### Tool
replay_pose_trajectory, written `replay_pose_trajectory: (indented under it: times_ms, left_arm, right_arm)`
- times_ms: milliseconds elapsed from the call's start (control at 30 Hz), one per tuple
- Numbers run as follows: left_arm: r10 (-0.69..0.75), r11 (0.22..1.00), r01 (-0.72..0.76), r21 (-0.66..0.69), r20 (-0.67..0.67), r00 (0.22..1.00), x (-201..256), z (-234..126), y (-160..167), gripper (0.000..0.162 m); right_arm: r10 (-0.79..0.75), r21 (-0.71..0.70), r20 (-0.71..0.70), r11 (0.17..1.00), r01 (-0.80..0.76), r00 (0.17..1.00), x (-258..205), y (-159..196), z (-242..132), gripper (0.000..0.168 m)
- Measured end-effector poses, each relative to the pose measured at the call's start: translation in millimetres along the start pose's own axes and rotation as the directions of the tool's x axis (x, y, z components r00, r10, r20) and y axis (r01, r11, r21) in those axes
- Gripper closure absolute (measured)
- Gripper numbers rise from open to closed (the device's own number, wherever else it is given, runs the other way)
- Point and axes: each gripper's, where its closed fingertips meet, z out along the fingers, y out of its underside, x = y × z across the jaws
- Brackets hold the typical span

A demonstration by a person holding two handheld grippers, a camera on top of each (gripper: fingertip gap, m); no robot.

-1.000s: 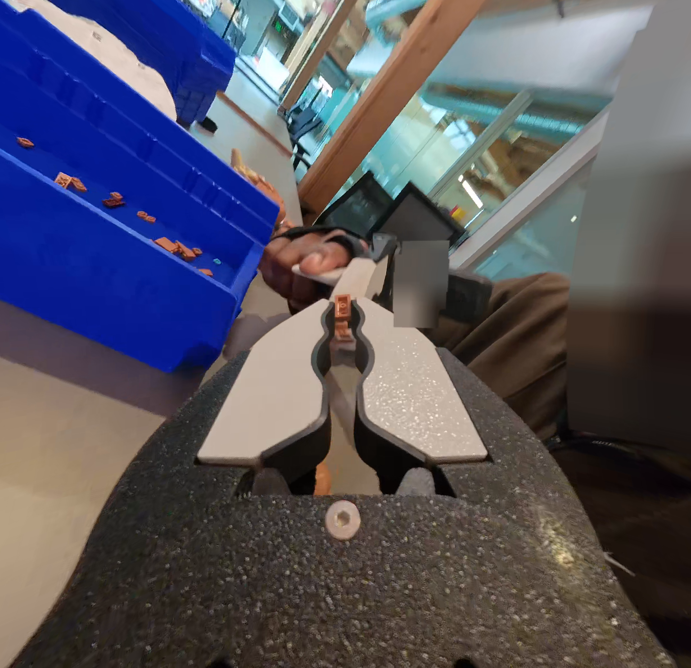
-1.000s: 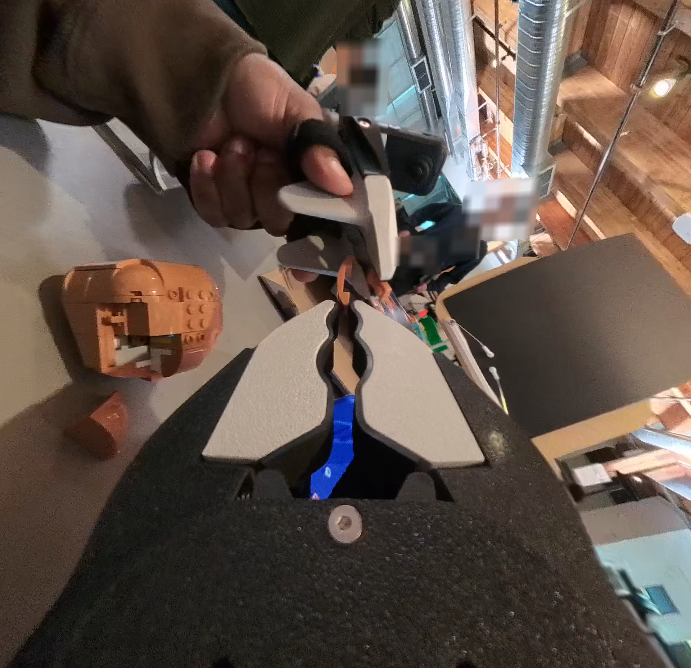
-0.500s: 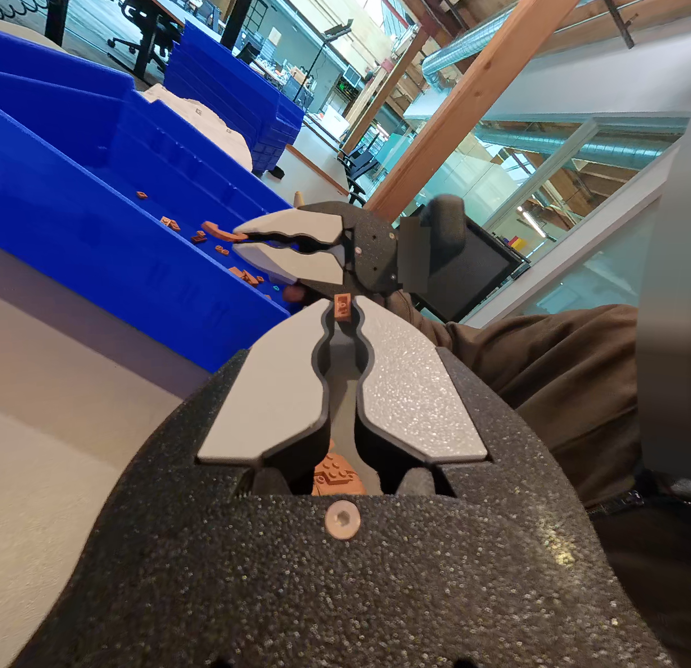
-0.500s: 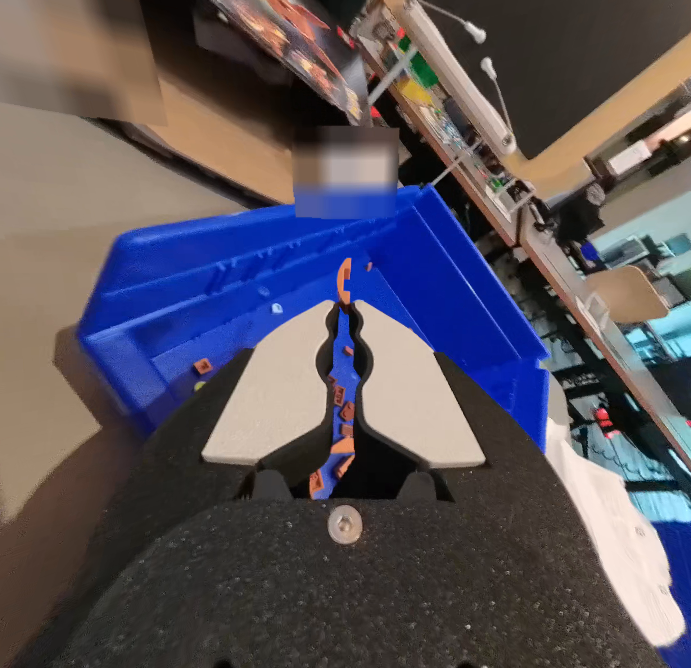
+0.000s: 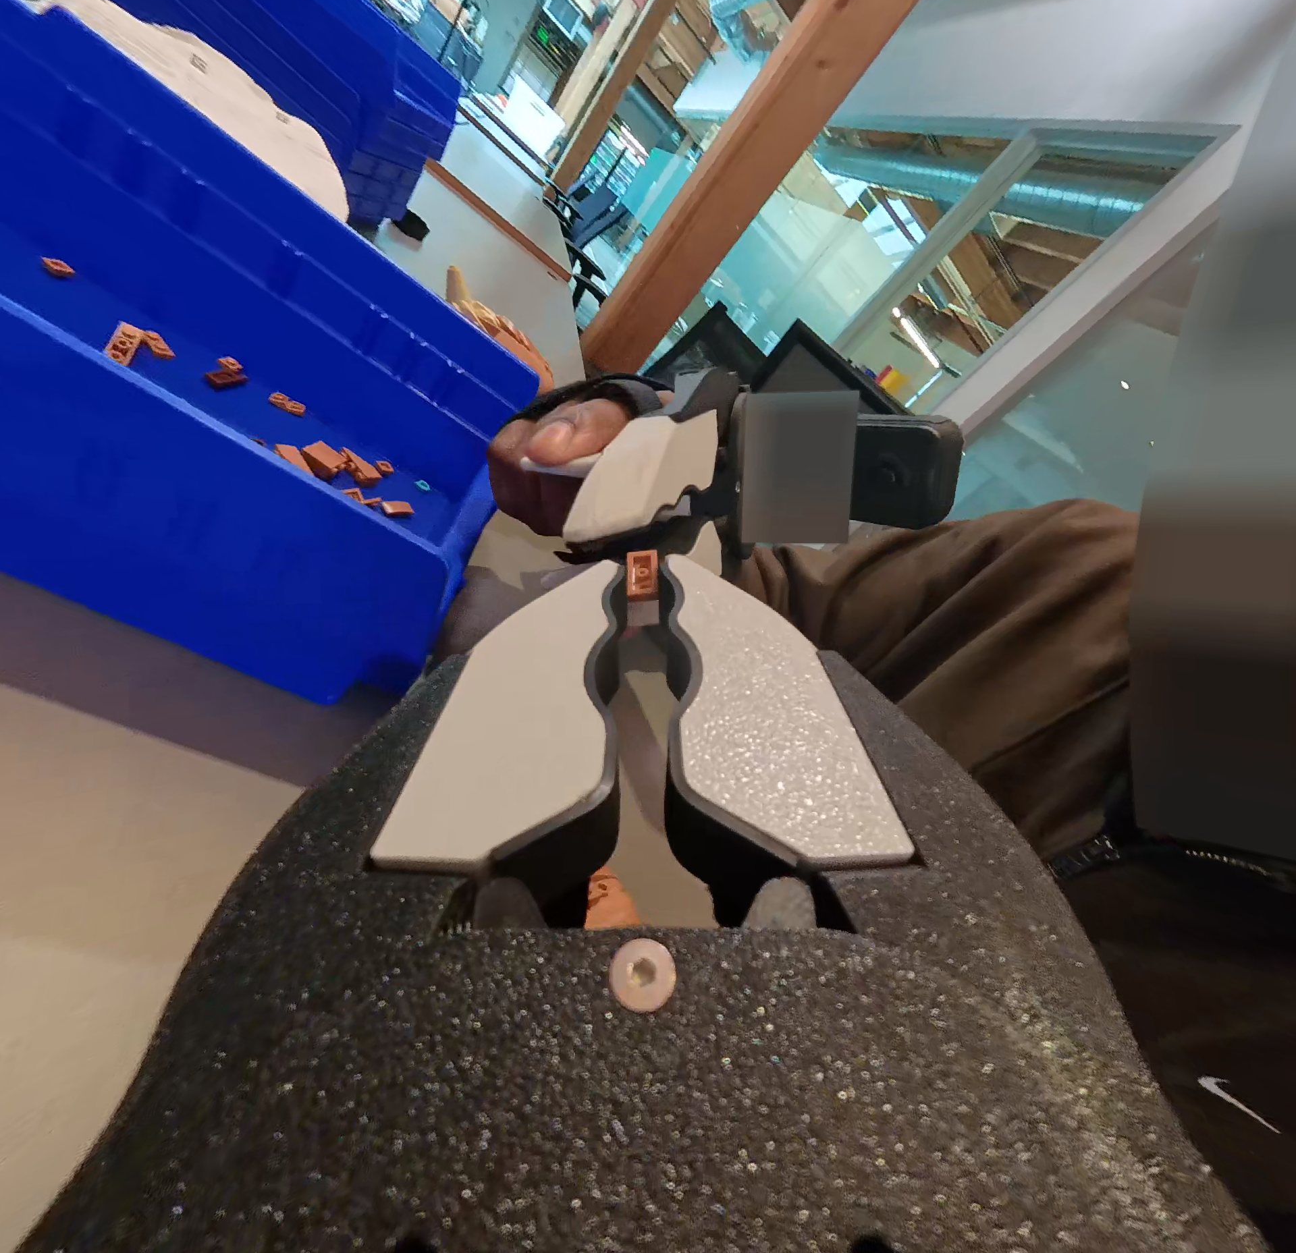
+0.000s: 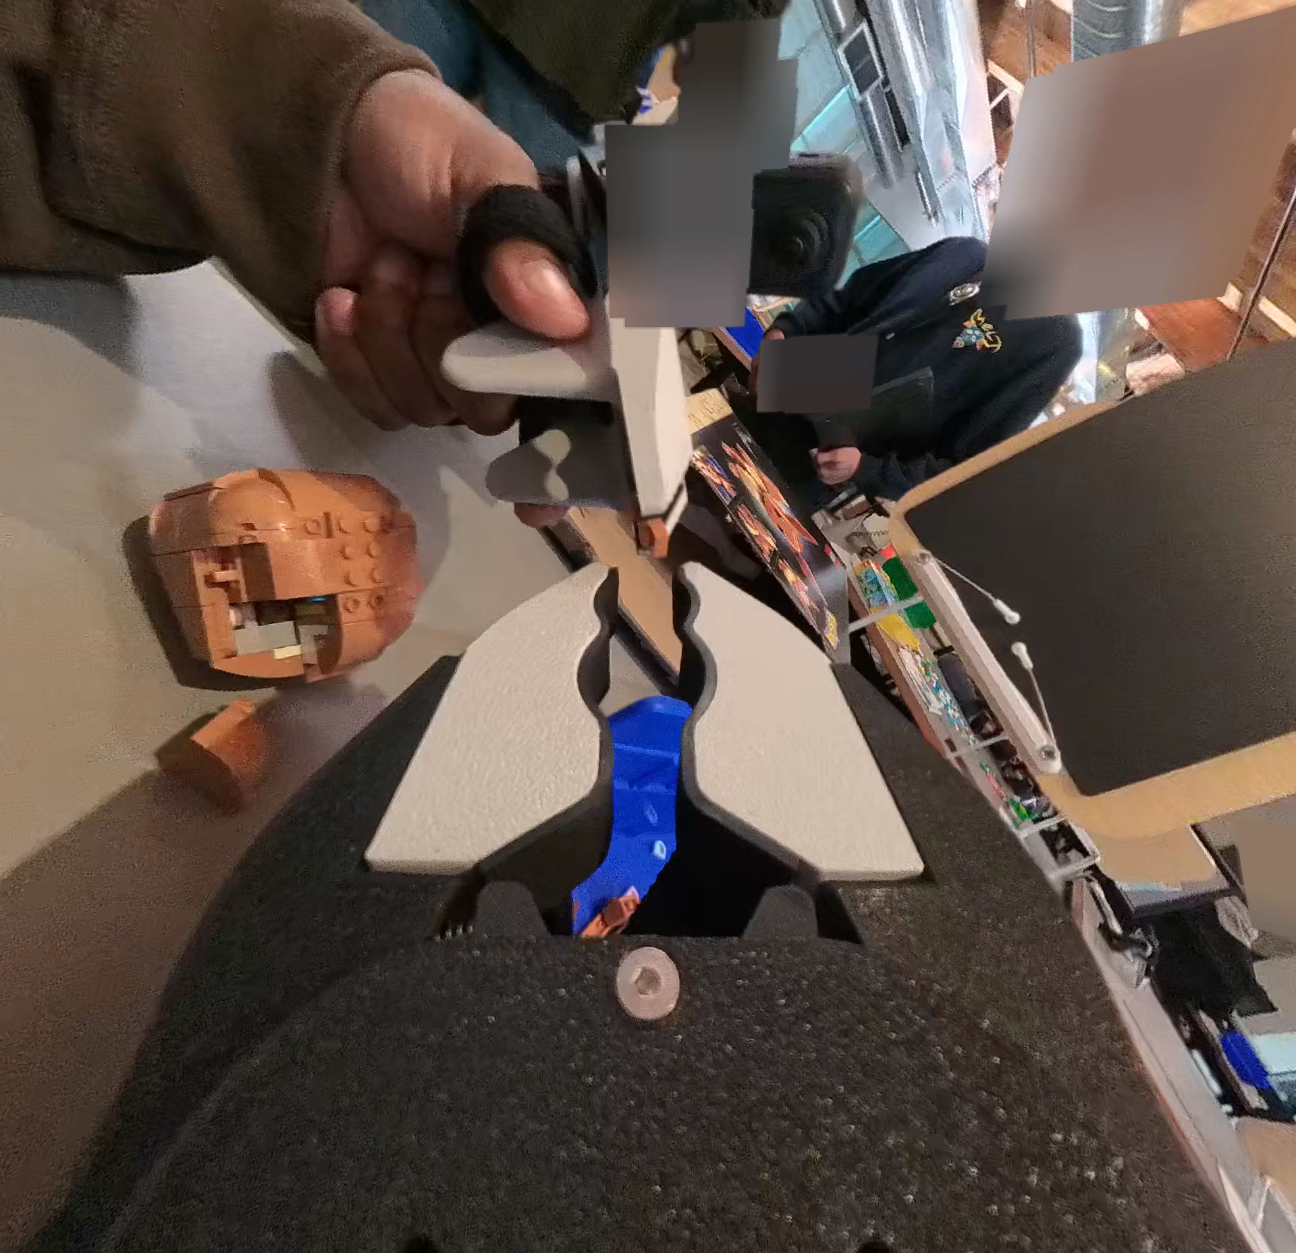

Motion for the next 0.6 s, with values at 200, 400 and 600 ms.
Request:
replay_pose_trajectory:
  times_ms: [200,400,600]
  left_arm:
    - [-0.009,1.0,0.009,-0.023,0.007,1.0,-3,3,5,0.154]
    - [0.0,1.0,0.0,0.018,0.054,0.999,-10,7,-1,0.144]
    - [0.011,0.999,-0.014,0.042,0.071,0.997,-11,8,-5,0.133]
  right_arm:
    - [-0.016,0.047,-0.009,0.999,0.016,1.0,-2,-8,-2,0.162]
    - [-0.004,-0.029,-0.029,1.0,0.003,1.0,6,5,0,0.163]
    - [0.016,-0.048,-0.038,0.999,-0.018,0.999,10,11,-1,0.163]
